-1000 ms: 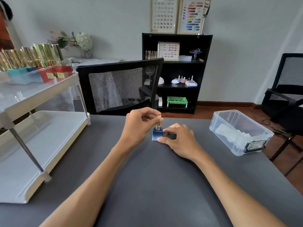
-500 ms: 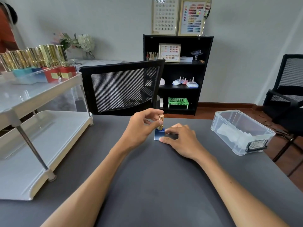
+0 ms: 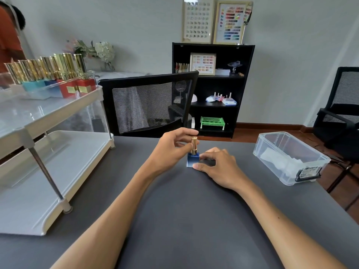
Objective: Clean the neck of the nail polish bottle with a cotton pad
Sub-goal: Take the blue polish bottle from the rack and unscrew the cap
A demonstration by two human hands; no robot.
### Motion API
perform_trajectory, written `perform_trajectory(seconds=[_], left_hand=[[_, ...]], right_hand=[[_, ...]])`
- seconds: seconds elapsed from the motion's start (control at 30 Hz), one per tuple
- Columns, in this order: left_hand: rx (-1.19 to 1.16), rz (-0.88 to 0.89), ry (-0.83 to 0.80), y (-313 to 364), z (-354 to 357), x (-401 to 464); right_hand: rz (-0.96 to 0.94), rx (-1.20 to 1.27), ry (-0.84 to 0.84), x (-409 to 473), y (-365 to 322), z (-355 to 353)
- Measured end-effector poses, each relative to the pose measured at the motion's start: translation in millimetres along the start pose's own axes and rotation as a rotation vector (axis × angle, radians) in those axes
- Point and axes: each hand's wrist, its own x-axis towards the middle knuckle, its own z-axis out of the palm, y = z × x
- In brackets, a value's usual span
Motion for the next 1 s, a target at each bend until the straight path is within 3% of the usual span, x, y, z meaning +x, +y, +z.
perform_trajectory(seconds=[0.33,0.57,1.0], left_hand=[[0.126,0.035,0.019,-0.6,-1.8,1.9],[0.043,-0.002,0.043,-3.2,1.7,3.7],[0.218,0.085,0.165,-6.9,10.2,8.2]], right_hand=[[0.005,-0.001,0.008,-1.1,-0.9,-0.4],[-0.001,-0.011,0.000,-0.9,-2.1,-1.1],[-0.008,-0.015,0.003,0.6,-0.1,0.0]])
